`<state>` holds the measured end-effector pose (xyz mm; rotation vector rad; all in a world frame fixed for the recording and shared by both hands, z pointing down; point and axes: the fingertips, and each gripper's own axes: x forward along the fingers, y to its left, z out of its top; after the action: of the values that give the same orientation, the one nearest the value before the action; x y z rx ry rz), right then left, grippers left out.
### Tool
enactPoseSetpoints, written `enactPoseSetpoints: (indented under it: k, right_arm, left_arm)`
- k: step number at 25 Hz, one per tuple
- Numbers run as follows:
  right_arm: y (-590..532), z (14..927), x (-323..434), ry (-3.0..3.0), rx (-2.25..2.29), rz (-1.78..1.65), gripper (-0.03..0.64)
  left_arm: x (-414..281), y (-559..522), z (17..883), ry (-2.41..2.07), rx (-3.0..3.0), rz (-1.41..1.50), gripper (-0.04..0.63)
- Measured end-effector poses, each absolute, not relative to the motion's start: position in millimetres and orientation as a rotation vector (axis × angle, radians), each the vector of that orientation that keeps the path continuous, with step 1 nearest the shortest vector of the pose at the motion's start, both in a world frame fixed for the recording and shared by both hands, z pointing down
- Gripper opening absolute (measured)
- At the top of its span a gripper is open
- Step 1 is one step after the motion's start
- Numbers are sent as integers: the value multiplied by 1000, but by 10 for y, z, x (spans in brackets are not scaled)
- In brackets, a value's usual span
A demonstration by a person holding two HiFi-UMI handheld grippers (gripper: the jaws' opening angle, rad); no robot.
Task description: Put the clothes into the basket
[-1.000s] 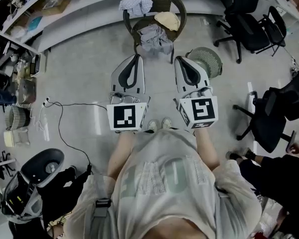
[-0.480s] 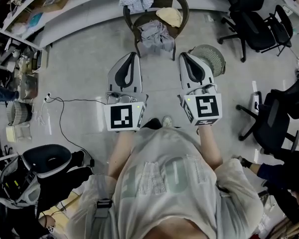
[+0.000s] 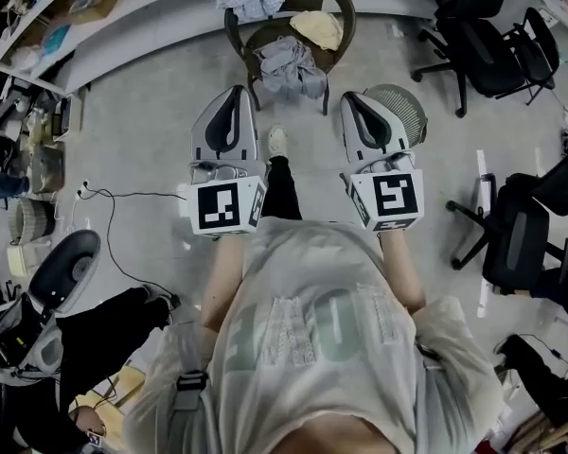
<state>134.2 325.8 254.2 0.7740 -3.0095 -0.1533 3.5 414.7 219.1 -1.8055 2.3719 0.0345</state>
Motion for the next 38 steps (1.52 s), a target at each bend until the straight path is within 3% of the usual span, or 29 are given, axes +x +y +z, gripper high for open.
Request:
enactPoseSetpoints:
  k: [6,19,28,38]
  right_arm:
    - [2718,2653,881,-3018,861,-187,23]
    - [1045,2144,-1067,-3010,896,-252,23]
    - [129,2238,-2014,-2930,928,-182,23]
    - [-515,2435,-2300,-2910,907,-65,23]
  left_arm:
    - [-430,3570,2314,2294,-1846,61,17]
    - [-2236,1714,1954,2227,-1907,109,17]
    - [-3192,733,2046,2229,-1986,122,17]
    - [-3401,-7,2192,2240,-2026,98,17]
